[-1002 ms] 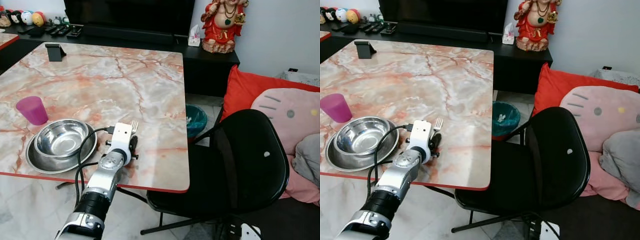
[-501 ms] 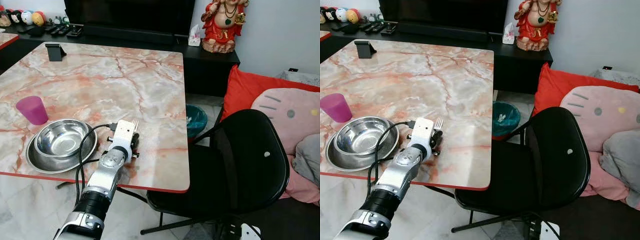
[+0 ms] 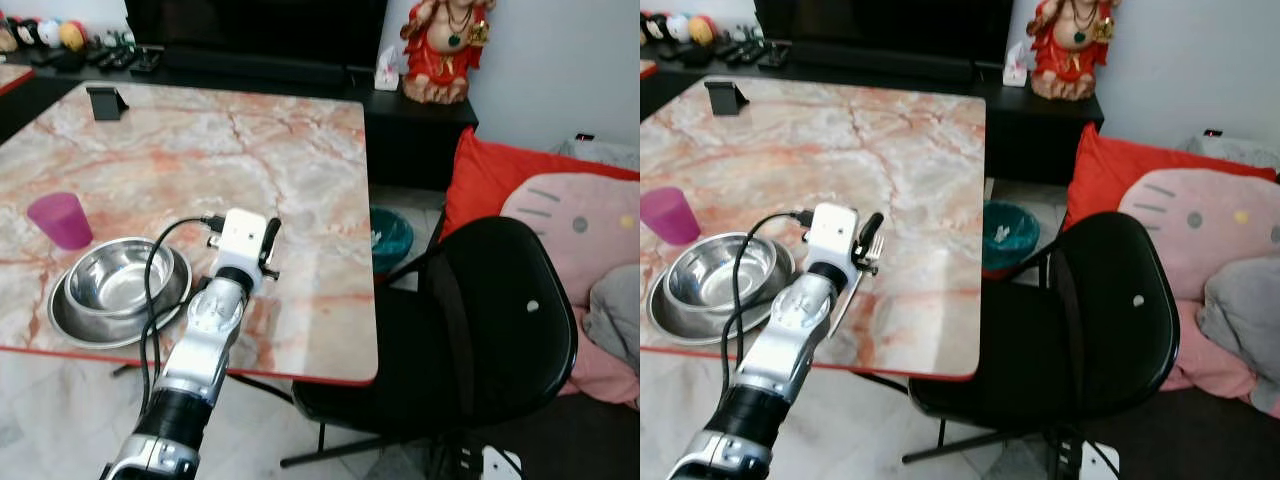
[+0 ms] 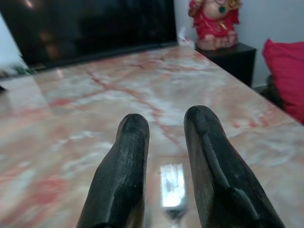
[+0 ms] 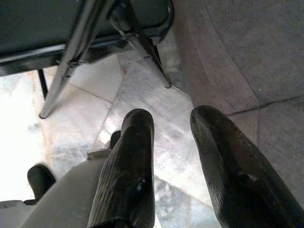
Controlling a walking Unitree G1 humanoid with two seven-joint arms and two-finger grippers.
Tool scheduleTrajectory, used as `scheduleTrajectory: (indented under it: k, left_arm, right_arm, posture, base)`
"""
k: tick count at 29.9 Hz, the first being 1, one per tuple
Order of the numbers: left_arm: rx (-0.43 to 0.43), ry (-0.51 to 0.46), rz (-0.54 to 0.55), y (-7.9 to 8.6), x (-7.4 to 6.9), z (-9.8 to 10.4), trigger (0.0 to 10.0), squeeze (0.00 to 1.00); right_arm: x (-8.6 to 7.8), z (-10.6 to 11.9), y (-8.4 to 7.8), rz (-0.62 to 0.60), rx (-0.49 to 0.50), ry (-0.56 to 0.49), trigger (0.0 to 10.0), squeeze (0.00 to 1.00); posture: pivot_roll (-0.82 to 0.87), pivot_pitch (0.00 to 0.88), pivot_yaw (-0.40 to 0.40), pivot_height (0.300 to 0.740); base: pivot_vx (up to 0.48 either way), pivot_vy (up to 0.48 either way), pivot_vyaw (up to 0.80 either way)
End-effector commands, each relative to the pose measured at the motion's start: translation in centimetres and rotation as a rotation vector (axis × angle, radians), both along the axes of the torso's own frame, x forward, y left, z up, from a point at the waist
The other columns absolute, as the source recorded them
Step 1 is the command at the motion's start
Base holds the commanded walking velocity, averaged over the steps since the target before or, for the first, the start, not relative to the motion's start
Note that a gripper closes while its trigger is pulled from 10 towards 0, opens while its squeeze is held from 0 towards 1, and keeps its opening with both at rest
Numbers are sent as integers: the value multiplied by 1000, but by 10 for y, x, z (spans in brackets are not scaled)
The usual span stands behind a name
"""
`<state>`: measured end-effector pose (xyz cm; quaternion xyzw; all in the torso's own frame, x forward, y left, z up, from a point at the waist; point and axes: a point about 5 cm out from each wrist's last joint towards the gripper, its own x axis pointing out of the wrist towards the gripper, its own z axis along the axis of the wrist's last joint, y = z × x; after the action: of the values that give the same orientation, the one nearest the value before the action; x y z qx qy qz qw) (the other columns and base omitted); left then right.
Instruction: Setting the table
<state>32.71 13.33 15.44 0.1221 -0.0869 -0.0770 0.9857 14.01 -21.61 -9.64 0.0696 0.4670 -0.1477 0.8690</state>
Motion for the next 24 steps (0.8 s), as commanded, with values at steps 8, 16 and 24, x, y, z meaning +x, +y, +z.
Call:
scheduleTrajectory:
  k: [8, 16, 24]
  left_arm:
    - [-6, -107, 75, 17, -22, 8, 10000, 0]
    - [-42, -97, 116, 19, -22, 7, 10000, 0]
    - [-61, -110, 133, 19, -21, 11, 10000, 0]
  right_arm:
    - [-2, 0, -3, -4, -9, 2, 10000, 0]
    - [-1, 0, -4, -6, -12, 0, 10000, 0]
    - [0, 1, -4, -11, -11, -3, 10000, 0]
  posture:
    - [88, 0, -68, 740]
    - [84, 0, -73, 740]
    - [82, 0, -73, 740]
  base:
    - [0, 0, 0]
    - [0, 0, 0]
    - [0, 0, 0]
